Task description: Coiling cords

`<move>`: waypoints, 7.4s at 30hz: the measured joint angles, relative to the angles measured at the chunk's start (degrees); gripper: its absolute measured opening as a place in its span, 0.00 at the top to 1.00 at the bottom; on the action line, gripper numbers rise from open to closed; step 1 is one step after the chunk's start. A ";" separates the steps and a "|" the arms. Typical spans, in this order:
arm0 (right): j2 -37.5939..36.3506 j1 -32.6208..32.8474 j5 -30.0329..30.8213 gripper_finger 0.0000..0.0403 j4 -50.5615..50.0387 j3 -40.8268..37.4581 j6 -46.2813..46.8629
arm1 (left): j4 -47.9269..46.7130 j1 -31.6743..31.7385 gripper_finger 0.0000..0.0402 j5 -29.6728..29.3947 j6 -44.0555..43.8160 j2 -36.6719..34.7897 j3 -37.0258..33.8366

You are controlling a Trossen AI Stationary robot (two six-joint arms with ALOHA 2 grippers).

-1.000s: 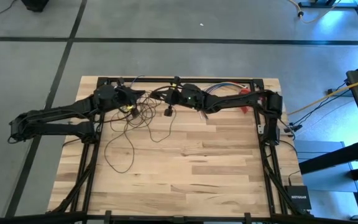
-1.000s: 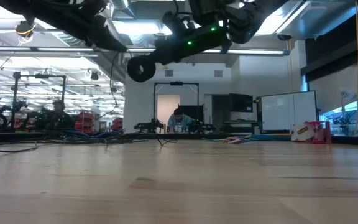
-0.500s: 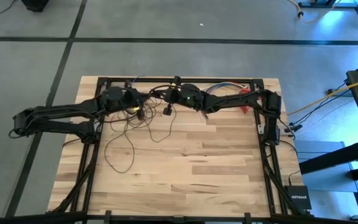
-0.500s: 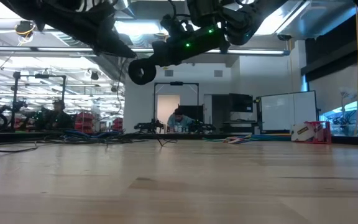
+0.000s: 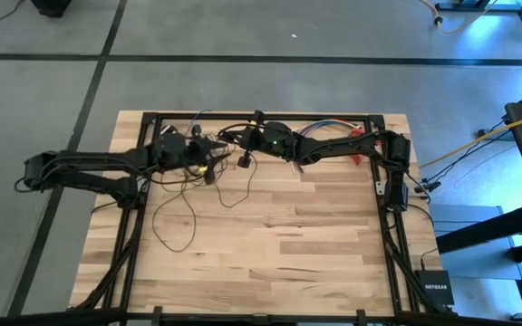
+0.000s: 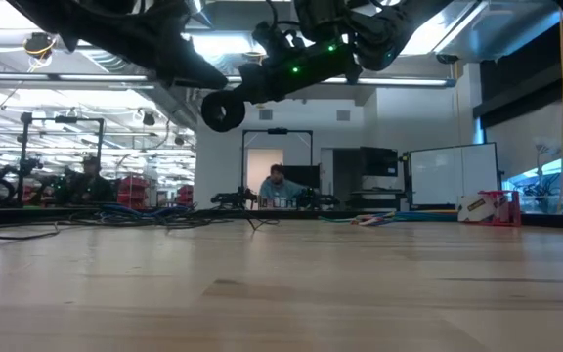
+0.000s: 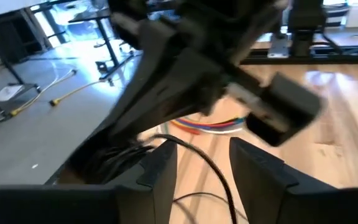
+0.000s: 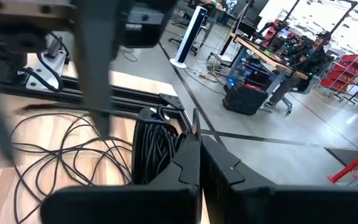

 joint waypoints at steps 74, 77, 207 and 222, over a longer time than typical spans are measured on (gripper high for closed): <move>-0.07 0.04 -0.15 0.99 0.97 0.04 0.89 | -54.81 0.67 0.54 -15.54 -0.67 6.51 21.70; -0.07 0.04 -0.15 0.99 0.82 0.04 0.87 | -51.76 0.79 0.54 -15.52 -0.09 6.32 20.35; -14.49 17.29 5.46 0.99 -63.54 2.22 18.90 | -8.39 1.51 1.00 12.04 2.54 3.89 -13.27; -25.75 26.69 7.54 0.99 -53.36 -17.86 33.91 | -4.92 9.31 1.00 5.30 0.14 17.28 -13.21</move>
